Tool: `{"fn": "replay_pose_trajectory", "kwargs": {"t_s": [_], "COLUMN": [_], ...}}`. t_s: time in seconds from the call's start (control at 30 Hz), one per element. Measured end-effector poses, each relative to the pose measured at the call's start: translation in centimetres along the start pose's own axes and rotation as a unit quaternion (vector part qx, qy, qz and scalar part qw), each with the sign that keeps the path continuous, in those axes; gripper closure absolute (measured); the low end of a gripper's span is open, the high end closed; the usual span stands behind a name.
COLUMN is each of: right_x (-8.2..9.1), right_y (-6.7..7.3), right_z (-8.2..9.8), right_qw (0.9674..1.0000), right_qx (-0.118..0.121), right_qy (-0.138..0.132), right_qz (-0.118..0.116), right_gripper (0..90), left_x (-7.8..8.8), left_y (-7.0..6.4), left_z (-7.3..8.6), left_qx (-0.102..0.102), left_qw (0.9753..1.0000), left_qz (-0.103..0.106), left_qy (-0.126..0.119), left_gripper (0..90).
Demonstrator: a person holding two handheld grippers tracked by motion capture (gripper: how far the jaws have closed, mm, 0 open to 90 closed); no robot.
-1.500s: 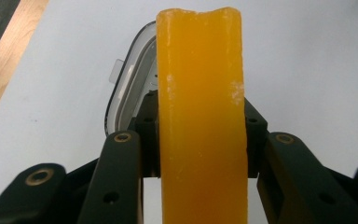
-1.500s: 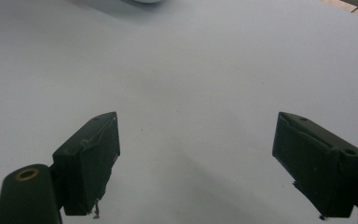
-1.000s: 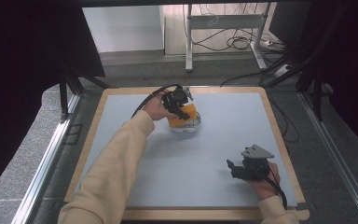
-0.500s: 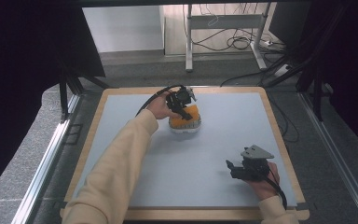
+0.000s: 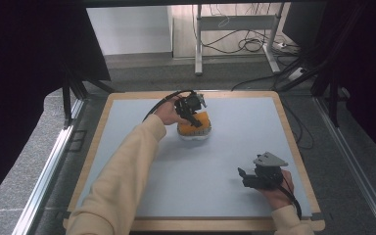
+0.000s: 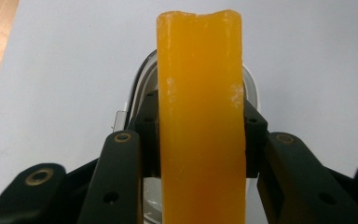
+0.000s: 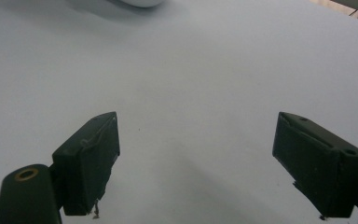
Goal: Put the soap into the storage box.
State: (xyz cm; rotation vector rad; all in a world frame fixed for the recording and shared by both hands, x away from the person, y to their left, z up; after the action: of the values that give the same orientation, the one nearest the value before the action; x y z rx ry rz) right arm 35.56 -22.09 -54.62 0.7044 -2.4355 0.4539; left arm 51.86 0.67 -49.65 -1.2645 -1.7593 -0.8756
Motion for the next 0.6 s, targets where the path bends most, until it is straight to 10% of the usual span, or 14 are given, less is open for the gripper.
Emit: {"fn": "replay_pose_trajectory", "kwargs": {"t_s": [0.43,0.6], "right_x": [-0.1,-0.1], "right_y": [-0.1,-0.1], "right_z": [0.1,0.1], "right_qw": [1.0,1.0], "right_qx": [0.001,0.002], "right_qy": [0.002,0.003], "right_qz": [0.001,0.0], "right_gripper": [14.9,14.9], "left_x": [-1.3,-0.5], "left_y": [0.3,0.7], "left_z": [0.3,-0.5], "left_qx": [-0.001,0.005], "left_qw": [0.9999,0.9993], "left_qz": [0.013,-0.017], "left_qy": [0.006,-0.033], "left_gripper": [62.0,49.8]}}
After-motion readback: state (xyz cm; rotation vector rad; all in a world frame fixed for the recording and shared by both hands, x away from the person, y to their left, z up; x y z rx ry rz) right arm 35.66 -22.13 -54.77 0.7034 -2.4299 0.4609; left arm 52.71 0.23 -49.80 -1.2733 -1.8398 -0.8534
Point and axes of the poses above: each handheld gripper's, and its own axes: x roughly backward along the jaws, z roughly out of its underside, y roughly to its left, the point moved 7 cm from there along -x, roughly forward along the jaws, and after that the axes turned 1 degree about -z, right-handed, at the moved point
